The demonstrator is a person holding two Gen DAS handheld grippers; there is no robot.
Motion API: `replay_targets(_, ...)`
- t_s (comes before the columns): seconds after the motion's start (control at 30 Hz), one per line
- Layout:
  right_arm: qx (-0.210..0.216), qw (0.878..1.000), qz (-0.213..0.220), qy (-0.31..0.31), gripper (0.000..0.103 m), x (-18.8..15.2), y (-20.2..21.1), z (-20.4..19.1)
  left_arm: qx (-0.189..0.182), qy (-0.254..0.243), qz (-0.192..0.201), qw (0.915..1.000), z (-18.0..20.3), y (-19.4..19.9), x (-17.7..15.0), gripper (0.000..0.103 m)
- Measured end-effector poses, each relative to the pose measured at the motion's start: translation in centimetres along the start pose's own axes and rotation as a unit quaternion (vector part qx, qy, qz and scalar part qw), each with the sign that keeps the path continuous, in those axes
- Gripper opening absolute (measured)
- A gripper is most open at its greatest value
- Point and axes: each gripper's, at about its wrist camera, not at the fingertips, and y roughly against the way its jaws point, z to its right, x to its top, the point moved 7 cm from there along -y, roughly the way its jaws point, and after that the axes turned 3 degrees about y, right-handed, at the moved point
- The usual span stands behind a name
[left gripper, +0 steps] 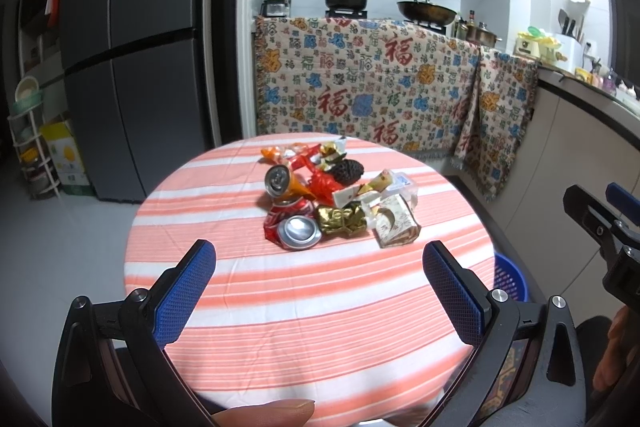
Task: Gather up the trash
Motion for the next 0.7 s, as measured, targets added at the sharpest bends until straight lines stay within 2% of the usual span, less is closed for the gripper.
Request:
replay_targets(0.33, 0.002, 1.0, -0.011, -0.004, 0.103, -0.7, -1.1, 0.1, 0.004, 0.01, -0.026, 0.9996, -0.8, -2.4, -1.3, 0.103)
replay_targets(0.7, 0.007, 0.998, -0.062, -0.01, 0.103, -4.1, -6.4, 0.3, -0.012, 0.031, -0.105, 0.9939, -3.1, -10.8, -4.1, 0.103)
